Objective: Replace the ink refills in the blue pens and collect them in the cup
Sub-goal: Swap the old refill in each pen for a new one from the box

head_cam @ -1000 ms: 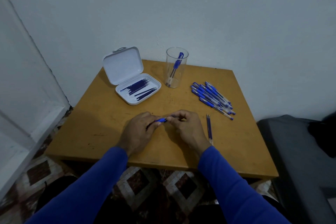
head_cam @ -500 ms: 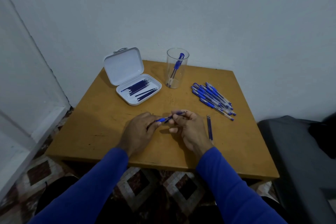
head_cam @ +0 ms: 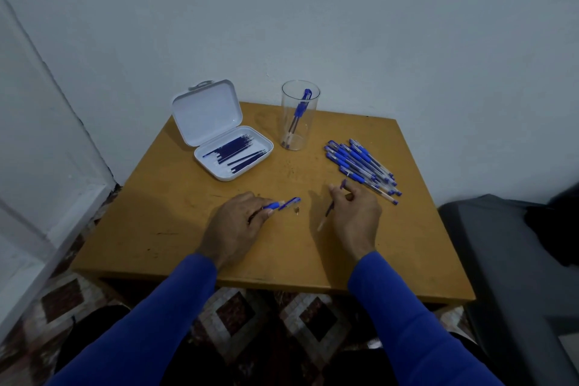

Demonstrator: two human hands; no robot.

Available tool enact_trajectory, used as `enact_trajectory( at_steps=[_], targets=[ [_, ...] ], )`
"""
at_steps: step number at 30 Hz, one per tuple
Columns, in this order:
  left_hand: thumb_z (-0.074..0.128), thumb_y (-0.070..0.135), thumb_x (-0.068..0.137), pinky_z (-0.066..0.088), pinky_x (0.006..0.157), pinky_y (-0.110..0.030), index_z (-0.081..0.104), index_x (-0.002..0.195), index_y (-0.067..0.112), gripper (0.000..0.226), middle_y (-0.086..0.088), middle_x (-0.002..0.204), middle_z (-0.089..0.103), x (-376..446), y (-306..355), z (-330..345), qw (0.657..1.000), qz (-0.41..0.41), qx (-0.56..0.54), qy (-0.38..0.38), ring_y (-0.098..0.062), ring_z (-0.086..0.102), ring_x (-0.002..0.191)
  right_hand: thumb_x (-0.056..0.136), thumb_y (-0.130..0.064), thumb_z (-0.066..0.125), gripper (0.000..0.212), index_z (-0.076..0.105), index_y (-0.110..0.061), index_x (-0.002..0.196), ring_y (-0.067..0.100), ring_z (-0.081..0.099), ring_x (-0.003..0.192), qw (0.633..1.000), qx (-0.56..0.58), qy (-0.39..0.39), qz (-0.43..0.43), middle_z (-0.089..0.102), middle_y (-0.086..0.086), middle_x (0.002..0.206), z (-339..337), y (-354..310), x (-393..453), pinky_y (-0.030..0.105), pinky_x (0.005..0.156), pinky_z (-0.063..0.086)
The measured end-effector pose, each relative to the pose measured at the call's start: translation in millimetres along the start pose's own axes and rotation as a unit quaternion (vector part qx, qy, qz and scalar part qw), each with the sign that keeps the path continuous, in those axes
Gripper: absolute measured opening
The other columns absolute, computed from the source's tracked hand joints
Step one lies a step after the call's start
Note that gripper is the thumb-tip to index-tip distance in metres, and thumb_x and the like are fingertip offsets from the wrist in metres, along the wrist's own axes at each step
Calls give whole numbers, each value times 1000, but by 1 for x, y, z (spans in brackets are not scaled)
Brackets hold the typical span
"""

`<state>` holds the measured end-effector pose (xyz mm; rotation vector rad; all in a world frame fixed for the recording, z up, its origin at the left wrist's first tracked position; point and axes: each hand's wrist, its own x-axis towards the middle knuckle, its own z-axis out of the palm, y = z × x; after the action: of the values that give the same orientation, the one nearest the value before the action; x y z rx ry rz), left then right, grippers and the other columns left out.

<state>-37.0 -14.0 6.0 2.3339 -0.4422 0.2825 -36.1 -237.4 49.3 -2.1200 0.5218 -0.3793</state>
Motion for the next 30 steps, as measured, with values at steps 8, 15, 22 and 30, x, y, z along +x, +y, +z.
enact_trajectory(
  at_steps=[8,15,22,30],
  targets=[
    [55,35,102,47,67,-26,71,123,26,28,16,83,56,0,0,1,1000,11,3,8,-4,54,77,104,-38,52,28,66,-18,117,12,61,88,968,-237,-71,-41,62,-1,99,-22,29,8,32,83,56],
    [53,38,103,51,70,-32,70,124,27,29,16,86,57,0,-4,2,1000,17,7,4,-4,56,80,104,-40,50,34,62,-14,123,11,56,90,964,-253,-50,-67,55,3,113,-20,32,1,30,82,55],
    [56,34,102,49,70,-28,70,125,27,28,17,85,57,0,-2,2,1000,15,3,6,-3,55,79,98,-45,61,41,57,-17,128,14,48,108,967,-249,-10,-57,48,7,131,-18,37,5,26,84,43],
    [55,36,102,40,68,-20,70,125,26,30,19,84,54,0,-3,2,1000,12,13,2,-2,53,79,105,-34,50,31,63,-16,127,15,53,107,959,-272,-23,-74,55,5,121,-18,35,8,28,87,47]
  ],
)
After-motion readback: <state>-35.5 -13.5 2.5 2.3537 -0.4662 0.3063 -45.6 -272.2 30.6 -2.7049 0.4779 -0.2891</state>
